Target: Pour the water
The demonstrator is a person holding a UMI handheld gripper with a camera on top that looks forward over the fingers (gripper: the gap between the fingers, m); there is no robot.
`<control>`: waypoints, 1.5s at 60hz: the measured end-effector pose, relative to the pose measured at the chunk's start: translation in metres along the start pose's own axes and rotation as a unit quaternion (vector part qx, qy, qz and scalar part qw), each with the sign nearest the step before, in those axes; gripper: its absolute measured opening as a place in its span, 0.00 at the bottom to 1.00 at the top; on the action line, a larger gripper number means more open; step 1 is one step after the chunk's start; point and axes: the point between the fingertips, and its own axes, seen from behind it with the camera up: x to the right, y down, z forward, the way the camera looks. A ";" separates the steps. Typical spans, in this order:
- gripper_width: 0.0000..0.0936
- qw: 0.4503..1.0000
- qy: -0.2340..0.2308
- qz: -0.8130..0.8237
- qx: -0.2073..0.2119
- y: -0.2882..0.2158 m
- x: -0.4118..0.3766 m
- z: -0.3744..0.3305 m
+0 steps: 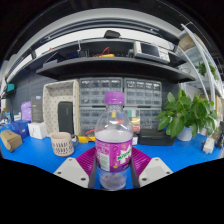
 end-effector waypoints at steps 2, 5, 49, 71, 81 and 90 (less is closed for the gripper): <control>0.53 1.000 0.001 -0.005 -0.001 0.000 -0.001 -0.001; 0.50 1.000 0.005 -0.010 0.002 0.000 -0.002 -0.001; 0.38 0.921 0.020 -0.386 -0.038 -0.031 -0.029 0.073; 0.38 0.662 0.031 -0.749 0.002 -0.061 -0.086 0.147; 0.38 0.526 0.052 -0.848 0.022 -0.075 -0.104 0.163; 0.38 0.439 0.063 -0.896 0.039 -0.079 -0.121 0.173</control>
